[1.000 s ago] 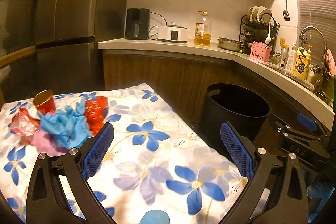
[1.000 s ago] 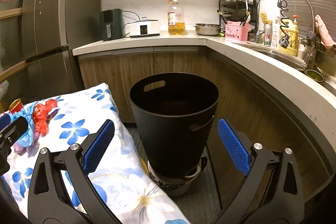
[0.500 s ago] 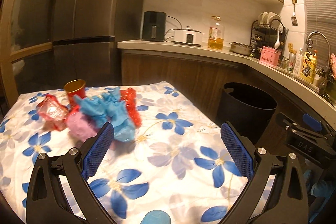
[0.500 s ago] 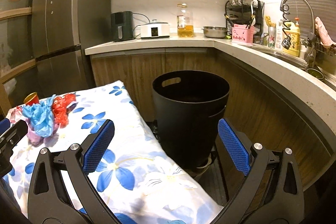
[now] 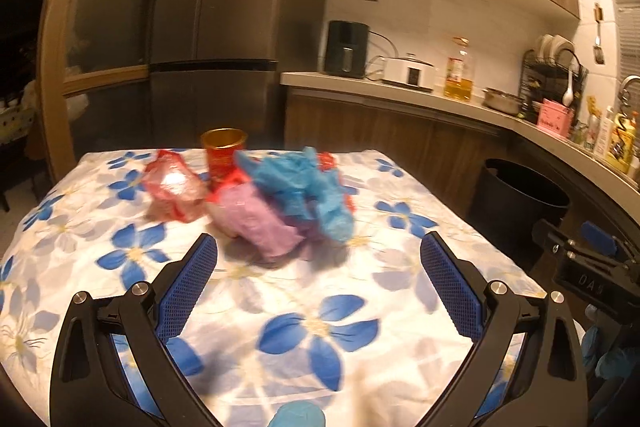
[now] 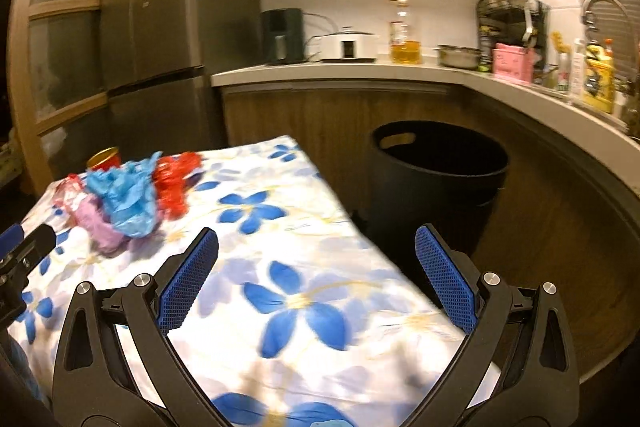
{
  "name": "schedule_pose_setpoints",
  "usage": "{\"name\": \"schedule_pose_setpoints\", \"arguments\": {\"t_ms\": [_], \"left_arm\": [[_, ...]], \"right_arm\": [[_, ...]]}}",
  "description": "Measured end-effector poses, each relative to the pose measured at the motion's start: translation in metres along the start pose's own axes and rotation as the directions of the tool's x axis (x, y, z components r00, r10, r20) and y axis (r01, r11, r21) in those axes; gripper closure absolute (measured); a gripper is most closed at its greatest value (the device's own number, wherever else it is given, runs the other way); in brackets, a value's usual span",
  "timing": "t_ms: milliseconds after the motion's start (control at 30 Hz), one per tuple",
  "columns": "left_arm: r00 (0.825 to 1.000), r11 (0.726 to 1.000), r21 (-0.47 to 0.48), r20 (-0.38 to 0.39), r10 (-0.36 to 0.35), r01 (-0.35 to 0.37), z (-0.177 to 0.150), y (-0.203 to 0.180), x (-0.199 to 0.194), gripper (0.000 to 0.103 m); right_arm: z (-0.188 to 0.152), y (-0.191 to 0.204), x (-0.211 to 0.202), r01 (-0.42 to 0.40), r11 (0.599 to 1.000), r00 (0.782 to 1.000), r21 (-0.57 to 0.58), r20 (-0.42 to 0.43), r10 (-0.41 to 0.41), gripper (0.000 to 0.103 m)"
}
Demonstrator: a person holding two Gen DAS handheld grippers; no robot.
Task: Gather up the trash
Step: 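Move both tools back toward the table with the remaining trash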
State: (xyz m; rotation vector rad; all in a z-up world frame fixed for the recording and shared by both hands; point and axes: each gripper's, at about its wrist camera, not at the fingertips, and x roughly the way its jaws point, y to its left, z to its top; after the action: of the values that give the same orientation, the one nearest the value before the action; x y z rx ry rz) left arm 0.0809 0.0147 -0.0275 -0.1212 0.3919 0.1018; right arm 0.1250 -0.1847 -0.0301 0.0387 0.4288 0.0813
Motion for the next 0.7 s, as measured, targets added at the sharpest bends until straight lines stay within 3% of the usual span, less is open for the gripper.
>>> {"name": "schedule_pose_setpoints", "arguments": {"t_ms": [300,500,700], "left_arm": [[0.996,0.995,-0.054,0.002,0.09,-0.09,0.002,0.045,-0.001,0.006],[0.991,0.988,-0.079,0.006,0.131,-0.13,0.006,0.07,-0.002,0.006],[0.988,0.984,-0.093,0.005,0.153,-0.152,0.012,0.084,0.004,0.006]], "right_arm": [[0.004,0.072,0.033,-0.208,0.976,0.978,-0.061,-0.015,0.208,0.007],[0.017,0.116,0.067,-0.325,0.945,0.945,-0.039,-0.045,0.324,0.024],[0.018,0.152,0.097,-0.362,0.93,0.93,-0.061,-0.092,0.355,0.041]]}}
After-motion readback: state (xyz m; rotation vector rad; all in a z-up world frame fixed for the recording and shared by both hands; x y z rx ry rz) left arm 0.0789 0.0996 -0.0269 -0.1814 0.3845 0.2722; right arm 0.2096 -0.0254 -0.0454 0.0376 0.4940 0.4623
